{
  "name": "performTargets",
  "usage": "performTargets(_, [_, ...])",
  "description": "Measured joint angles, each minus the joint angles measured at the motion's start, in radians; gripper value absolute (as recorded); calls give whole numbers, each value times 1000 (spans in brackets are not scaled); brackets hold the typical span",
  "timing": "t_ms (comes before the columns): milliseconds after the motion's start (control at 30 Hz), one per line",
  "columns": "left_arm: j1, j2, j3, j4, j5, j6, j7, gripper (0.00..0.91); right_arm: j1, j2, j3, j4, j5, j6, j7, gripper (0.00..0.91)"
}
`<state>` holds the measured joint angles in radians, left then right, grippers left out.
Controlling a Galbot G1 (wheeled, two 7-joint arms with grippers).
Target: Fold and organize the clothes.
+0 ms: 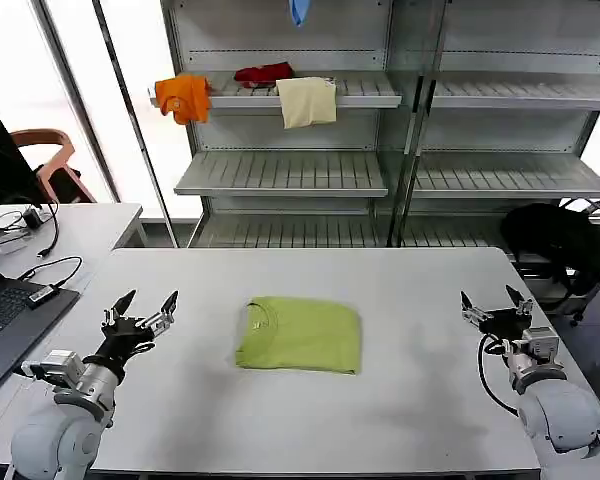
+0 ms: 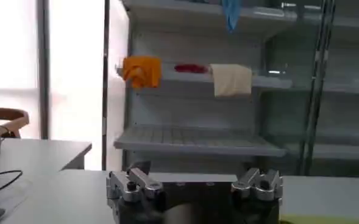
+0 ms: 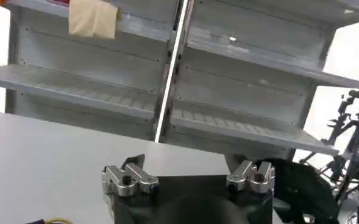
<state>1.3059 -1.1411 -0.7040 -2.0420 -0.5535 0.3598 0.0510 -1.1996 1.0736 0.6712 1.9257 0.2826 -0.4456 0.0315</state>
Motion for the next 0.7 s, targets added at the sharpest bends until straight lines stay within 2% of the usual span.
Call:
performTargets(233, [-11, 10, 10, 6, -12, -1, 0, 907, -5, 3, 6, -8, -10, 13, 5, 907])
performTargets(700, [-5, -1, 18, 7, -22, 4, -12, 907, -12, -11, 10, -8, -4, 25, -28, 907])
